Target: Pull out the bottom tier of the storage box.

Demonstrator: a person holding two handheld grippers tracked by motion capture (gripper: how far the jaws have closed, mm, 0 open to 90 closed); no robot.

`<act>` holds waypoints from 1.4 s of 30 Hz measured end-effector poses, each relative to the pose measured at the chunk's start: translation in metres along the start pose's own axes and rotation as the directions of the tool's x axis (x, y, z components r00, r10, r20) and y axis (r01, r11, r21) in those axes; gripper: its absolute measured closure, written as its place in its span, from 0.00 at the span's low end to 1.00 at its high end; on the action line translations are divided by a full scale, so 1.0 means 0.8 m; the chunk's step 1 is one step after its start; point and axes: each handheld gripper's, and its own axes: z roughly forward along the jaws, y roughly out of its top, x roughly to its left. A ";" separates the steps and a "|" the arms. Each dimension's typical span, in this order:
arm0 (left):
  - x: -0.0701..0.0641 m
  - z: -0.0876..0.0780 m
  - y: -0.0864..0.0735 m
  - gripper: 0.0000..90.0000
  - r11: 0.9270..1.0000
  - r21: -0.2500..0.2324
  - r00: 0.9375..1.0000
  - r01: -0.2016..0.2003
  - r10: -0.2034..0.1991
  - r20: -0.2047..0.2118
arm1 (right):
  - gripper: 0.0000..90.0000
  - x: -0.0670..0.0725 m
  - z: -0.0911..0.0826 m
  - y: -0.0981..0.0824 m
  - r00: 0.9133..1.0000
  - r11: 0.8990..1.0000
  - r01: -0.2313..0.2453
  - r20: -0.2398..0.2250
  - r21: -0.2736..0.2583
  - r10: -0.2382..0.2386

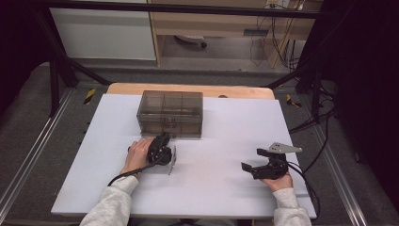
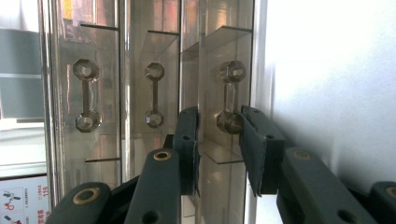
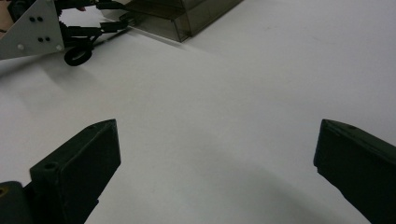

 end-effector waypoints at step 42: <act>-0.002 -0.015 0.004 0.76 1.000 -0.001 1.000 0.002 -0.002 0.012 | 0.01 0.000 0.001 0.000 1.000 1.000 0.001 0.003 0.006 -0.001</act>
